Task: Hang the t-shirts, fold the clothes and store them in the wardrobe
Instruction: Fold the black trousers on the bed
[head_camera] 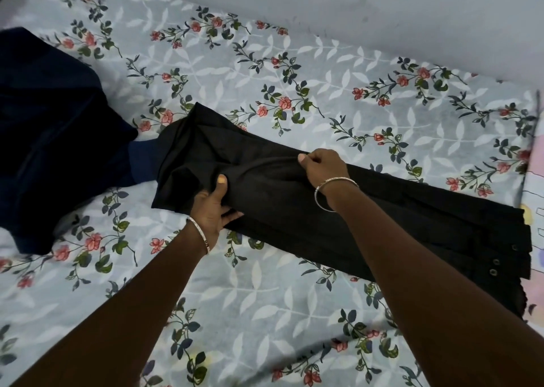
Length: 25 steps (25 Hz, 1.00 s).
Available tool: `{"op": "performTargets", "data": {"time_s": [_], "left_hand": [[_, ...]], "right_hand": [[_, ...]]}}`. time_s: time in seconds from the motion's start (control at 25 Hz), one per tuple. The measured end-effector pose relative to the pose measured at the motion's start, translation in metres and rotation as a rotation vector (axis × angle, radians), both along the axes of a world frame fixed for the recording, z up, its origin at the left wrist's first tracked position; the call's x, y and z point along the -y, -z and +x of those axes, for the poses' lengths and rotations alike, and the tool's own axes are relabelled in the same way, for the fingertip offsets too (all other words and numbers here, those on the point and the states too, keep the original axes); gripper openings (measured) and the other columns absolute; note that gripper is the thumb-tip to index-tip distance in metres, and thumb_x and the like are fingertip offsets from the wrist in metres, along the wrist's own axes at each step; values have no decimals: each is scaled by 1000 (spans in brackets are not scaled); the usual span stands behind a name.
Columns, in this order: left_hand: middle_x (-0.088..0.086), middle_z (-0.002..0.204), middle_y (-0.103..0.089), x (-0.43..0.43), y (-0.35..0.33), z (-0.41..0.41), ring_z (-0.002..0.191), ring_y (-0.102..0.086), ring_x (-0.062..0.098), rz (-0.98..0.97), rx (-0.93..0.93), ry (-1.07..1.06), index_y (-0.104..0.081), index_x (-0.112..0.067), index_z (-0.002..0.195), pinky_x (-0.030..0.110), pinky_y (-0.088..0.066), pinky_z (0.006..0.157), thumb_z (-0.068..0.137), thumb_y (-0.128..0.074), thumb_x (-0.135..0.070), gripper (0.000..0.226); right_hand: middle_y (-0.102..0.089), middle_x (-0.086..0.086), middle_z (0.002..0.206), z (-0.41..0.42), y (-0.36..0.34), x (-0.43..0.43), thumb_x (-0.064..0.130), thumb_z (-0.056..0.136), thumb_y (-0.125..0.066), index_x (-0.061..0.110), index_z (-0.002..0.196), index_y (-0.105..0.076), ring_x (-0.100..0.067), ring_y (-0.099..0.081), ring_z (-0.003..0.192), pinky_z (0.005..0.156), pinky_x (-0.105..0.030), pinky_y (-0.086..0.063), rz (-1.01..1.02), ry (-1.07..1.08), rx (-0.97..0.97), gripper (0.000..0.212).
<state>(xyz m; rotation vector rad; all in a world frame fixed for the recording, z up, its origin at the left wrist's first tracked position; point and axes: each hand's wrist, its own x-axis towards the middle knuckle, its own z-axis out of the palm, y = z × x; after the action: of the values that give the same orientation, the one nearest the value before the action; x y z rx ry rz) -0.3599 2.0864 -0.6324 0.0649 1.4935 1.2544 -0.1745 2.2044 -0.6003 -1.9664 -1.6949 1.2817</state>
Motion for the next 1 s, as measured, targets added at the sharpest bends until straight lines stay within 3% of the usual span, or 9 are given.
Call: {"op": "performTargets", "data": {"time_s": [0.12,0.2,0.28,0.44,0.52,0.68,0.84,0.92,1.0], "left_hand": [[9,120,-65,0,-1,-8,97,-68,25,-54,105,80,-54,-14,129,40,-63,64,100,-51,-41,40],[11,115,-67,-1,-5,-18,99,-68,29,-74,143,88,-56,-13,124,43,-62,69,99,-49,-47,42],[12,111,-68,-3,-7,-33,98,-68,29,-74,134,58,-58,-15,119,42,-62,70,99,-49,-49,40],[12,105,-69,3,-2,-49,89,-70,27,-111,83,83,-59,-19,107,39,-62,63,100,-46,-47,31],[13,102,-69,5,0,-51,84,-72,28,-121,83,101,-59,-20,103,40,-62,64,102,-44,-47,31],[17,101,-69,4,3,-52,73,-75,27,-109,68,116,-55,-11,119,40,-63,64,101,-40,-50,45],[16,97,-68,4,1,-46,64,-74,23,-82,12,97,-54,-9,121,35,-62,57,102,-39,-49,47],[14,81,-69,7,-6,-40,55,-71,22,-128,-43,101,-59,-8,106,32,-59,50,102,-41,-49,46],[12,55,-60,15,-12,-32,41,-60,26,-200,-226,136,-59,-9,75,30,-51,41,100,-48,-49,48]], "right_hand": [[-62,-7,107,-6,2,-3,31,101,-55,9,106,-63,-24,-56,100,87,-29,-39,-27,77,-31,25],[-60,1,99,-13,6,-4,31,98,-61,15,105,-58,-21,-56,98,88,-32,-43,-81,152,-129,18],[-61,2,104,-18,8,-8,29,92,-70,17,108,-61,-18,-58,100,92,-31,-48,-131,211,-238,22],[-67,-1,96,-27,3,-16,23,84,-80,10,105,-73,-12,-60,87,71,-19,-45,-265,162,-242,26],[-67,-1,90,-31,0,-20,24,83,-80,10,101,-75,-14,-61,85,69,-19,-45,-306,196,-243,24],[-72,-5,94,-32,5,-27,24,82,-82,15,96,-75,-23,-67,100,91,-31,-53,-137,345,-317,18],[-71,-3,89,-2,10,-26,39,86,-76,24,99,-73,-19,-67,90,87,-36,-54,57,84,-84,20],[-70,2,89,21,8,-21,55,85,-70,24,98,-72,-15,-66,88,83,-35,-52,1,-8,30,34],[-70,3,88,42,5,-15,64,82,-68,21,95,-70,-13,-65,84,78,-31,-50,-92,-56,39,45]]}}
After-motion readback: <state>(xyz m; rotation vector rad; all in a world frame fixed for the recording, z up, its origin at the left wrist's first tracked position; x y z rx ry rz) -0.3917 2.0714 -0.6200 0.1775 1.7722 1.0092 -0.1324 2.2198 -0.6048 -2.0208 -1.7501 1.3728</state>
